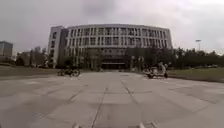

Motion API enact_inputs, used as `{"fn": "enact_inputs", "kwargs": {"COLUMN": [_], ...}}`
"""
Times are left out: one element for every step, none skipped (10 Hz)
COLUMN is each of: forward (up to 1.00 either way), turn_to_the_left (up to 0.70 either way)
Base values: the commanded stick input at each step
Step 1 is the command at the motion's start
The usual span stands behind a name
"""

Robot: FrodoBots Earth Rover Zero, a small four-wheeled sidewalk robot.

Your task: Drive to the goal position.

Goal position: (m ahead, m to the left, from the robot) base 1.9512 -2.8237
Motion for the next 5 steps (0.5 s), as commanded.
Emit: {"fn": "enact_inputs", "kwargs": {"forward": [0.50, 0.50, 0.50, 0.50, 0.50], "turn_to_the_left": [0.18, 0.10, 0.04, 0.01, 0.00]}}
